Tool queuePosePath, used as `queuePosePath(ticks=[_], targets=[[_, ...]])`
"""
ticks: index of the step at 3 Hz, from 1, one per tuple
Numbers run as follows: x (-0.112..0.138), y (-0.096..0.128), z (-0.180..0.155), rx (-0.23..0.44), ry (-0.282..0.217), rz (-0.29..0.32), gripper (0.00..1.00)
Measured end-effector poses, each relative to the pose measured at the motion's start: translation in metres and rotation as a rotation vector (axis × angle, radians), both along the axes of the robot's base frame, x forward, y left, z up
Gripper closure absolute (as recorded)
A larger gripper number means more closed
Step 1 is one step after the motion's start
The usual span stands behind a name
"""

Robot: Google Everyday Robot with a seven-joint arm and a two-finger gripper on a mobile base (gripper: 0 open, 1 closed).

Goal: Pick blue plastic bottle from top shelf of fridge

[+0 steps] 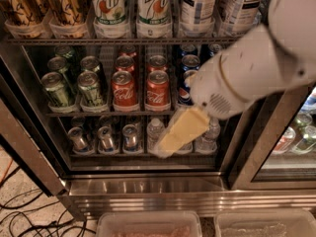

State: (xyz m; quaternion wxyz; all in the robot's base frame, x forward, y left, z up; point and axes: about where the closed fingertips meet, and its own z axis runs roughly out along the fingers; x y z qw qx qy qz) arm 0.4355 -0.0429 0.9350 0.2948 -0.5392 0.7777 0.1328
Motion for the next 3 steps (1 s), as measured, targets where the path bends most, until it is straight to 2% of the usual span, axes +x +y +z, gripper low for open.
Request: queuePosePath(ticks=[1,2,3], targets=[[-0.026,0.03,-0.046,0.124,0.001,0.012,0.0],[-0.038,0.051,-0.106,0.277,0.018,-0.006,0.0],[-0.017,0.056,-0.122,0.493,-0.038,-0.099,0.0]])
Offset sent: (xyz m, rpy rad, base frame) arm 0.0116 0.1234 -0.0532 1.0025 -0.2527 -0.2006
